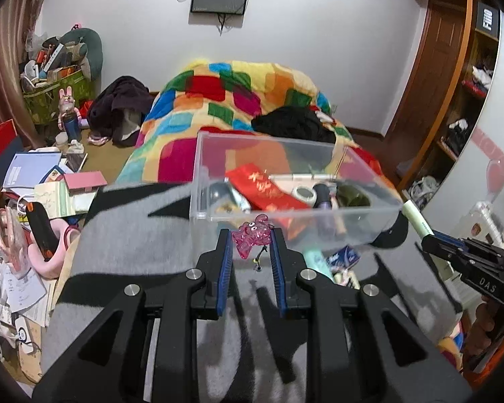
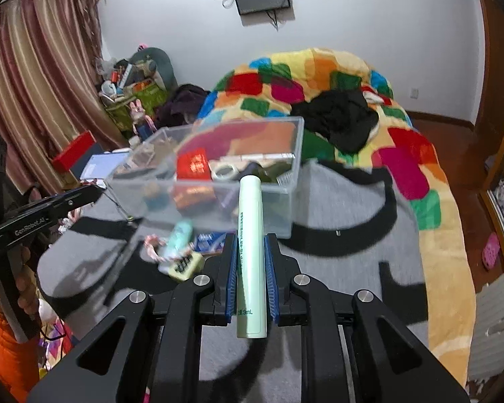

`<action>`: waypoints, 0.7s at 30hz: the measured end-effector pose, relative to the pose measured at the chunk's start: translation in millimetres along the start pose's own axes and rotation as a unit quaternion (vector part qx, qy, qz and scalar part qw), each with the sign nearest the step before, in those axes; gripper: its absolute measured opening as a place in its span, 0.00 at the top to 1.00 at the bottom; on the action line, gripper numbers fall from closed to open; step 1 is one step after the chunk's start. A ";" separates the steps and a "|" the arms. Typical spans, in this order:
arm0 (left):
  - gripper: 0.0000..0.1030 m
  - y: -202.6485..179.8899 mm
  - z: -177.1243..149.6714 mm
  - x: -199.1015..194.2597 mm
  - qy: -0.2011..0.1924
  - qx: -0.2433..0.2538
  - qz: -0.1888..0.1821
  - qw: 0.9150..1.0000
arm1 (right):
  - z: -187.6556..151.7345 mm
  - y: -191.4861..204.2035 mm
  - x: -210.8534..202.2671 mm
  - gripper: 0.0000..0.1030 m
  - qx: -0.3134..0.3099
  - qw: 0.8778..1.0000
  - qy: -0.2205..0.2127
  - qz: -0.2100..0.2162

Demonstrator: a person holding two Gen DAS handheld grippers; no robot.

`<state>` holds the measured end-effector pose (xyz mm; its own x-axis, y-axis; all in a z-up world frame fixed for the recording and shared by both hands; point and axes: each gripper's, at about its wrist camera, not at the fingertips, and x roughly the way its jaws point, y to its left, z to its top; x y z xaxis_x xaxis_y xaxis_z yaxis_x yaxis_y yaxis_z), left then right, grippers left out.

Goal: Organize objects
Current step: 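Carry the hair clip and pale green tube into the clear box and release both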

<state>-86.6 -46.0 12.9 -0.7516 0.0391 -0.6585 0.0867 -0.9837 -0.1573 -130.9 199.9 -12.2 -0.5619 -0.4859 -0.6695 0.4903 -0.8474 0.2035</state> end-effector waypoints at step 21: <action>0.79 10.6 45.9 -1.6 -0.055 -0.029 0.012 0.998 | 61.3 16.9 22.6 0.86 -0.020 0.999 -0.036 0.017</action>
<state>-114.5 -64.6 46.1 -0.8159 -0.0068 -0.5782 0.1409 -0.9721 -0.1875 -176.2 161.5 20.0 -0.5903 -0.5290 -0.6097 0.5351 -0.8219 0.1952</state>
